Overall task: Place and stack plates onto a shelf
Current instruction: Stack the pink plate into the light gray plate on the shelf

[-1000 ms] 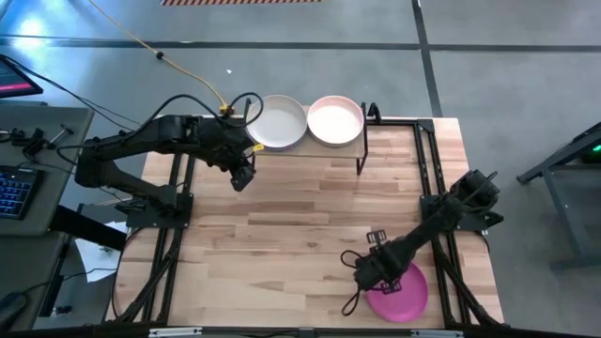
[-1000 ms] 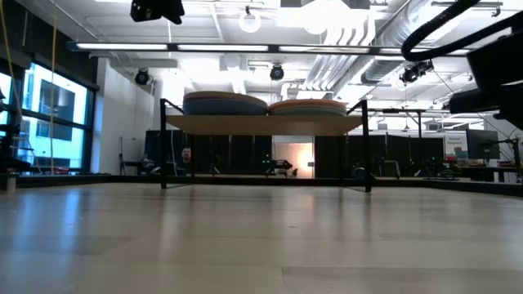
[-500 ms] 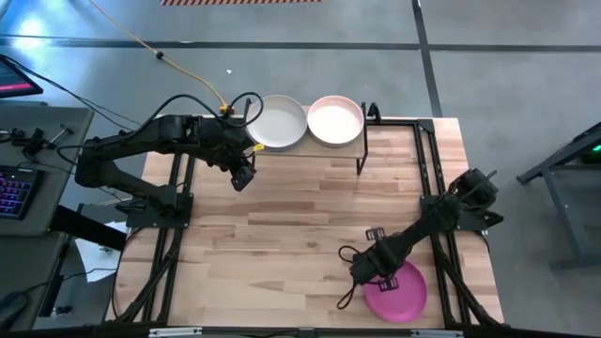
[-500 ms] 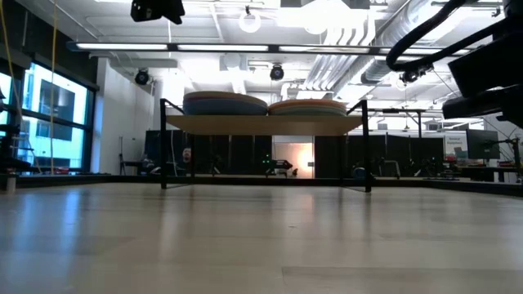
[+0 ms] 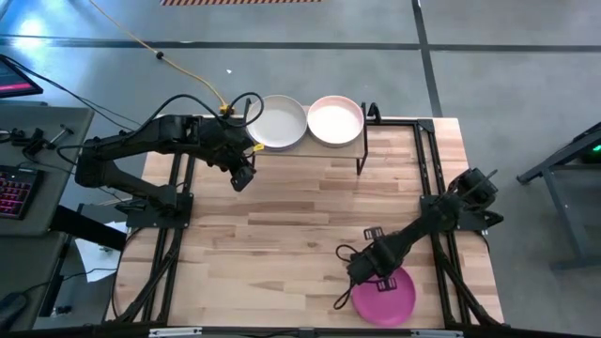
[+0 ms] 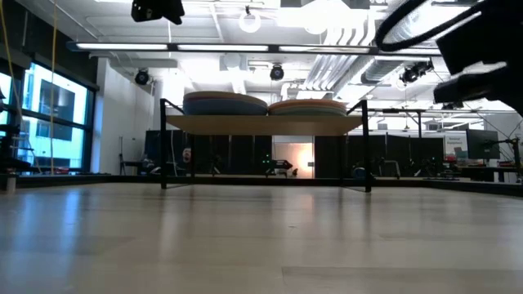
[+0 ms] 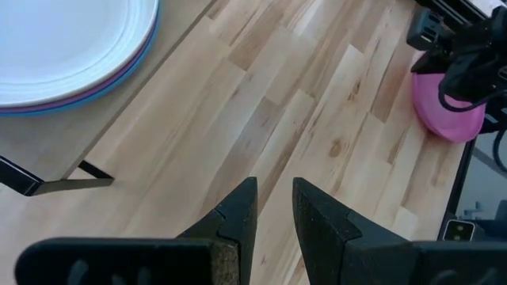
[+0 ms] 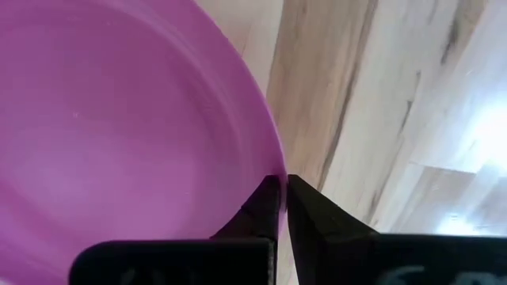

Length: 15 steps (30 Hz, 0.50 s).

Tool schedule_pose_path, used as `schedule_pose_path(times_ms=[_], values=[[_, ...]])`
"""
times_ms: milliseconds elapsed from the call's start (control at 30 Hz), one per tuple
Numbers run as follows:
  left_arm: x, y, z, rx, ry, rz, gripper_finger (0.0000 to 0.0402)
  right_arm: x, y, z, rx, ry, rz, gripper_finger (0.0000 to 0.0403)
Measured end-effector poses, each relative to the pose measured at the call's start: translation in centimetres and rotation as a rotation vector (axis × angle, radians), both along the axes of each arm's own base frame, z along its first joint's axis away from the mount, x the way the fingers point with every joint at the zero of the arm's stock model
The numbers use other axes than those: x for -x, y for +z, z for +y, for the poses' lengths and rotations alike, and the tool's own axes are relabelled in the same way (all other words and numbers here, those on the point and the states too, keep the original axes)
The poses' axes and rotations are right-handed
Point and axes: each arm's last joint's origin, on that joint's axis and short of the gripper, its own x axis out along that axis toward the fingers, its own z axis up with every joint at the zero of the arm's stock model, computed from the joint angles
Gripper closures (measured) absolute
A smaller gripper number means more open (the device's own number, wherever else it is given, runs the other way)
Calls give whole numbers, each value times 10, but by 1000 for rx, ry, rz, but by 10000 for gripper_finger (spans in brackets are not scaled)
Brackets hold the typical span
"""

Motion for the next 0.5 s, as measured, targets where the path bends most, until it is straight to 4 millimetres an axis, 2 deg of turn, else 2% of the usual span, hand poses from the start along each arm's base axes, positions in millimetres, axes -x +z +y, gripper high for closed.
schedule_pose_path(times_ms=[167, 500], values=[[0, 0, 0, 0, -1, 0, 330, -4, 18, -11, 1, -31, -36, 403], [0, 0, 0, 0, -2, 1, 330, -7, 77, -49, -18, -224, -250, 403]])
